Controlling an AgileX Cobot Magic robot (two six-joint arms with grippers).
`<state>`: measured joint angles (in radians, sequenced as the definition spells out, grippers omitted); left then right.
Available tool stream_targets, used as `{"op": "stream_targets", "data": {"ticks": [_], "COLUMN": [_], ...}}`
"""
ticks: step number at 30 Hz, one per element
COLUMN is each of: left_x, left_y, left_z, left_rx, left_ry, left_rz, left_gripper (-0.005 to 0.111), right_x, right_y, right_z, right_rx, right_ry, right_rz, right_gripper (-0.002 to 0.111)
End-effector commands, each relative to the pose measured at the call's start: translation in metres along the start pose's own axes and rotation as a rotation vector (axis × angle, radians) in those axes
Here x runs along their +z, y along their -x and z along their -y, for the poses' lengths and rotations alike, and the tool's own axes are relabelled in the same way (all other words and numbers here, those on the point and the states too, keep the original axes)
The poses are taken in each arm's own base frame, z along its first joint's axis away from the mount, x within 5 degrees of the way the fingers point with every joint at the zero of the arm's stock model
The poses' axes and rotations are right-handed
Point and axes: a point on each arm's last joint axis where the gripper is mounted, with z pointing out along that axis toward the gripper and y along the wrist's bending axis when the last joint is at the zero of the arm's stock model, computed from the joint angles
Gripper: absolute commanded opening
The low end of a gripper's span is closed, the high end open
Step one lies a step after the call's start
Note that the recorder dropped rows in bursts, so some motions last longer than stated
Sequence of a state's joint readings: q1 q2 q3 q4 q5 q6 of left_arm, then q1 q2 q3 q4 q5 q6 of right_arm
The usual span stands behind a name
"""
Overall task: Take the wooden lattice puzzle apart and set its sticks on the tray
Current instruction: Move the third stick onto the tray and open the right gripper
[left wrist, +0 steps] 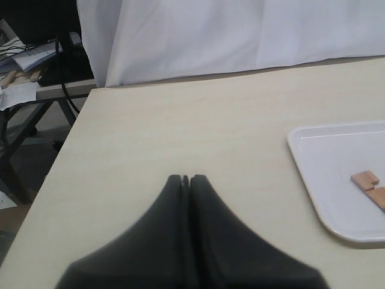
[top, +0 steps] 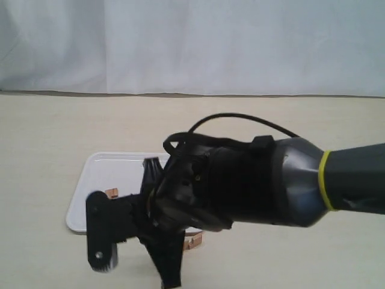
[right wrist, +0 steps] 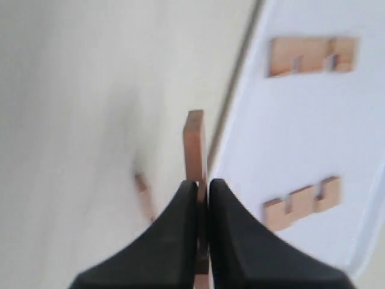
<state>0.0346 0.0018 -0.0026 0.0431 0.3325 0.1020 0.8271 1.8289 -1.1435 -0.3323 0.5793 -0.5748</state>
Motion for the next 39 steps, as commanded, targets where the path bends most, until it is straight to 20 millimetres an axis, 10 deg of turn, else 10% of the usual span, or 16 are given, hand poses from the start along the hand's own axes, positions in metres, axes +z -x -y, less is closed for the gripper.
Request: {"op": "stream_targets", "data": {"ticks": [1, 11, 23, 30, 39], "left_x": [0.000, 0.000, 0.000, 0.000, 0.000], "left_y": [0.000, 0.000, 0.000, 0.000, 0.000], "left_z": [0.000, 0.000, 0.000, 0.000, 0.000], "left_rx": [-0.008, -0.008, -0.008, -0.008, -0.008], "left_ry": [0.000, 0.000, 0.000, 0.000, 0.000], "left_rz": [0.010, 0.007, 0.007, 0.007, 0.010], "left_gripper": [0.000, 0.000, 0.000, 0.000, 0.000], "right_x": [0.000, 0.044, 0.087, 0.076, 0.000], "right_y": [0.014, 0.018, 0.031, 0.032, 0.040], "right_z": [0.022, 0.054, 0.057, 0.057, 0.058], "right_rx": [0.069, 0.475, 0.731, 0.885, 0.812], "right_ry": [-0.145, -0.436, -0.351, -0.329, -0.091], "right_rz": [0.062, -0.018, -0.096, -0.085, -0.027], "right_gripper": [0.005, 0.005, 0.005, 0.047, 0.049]}}
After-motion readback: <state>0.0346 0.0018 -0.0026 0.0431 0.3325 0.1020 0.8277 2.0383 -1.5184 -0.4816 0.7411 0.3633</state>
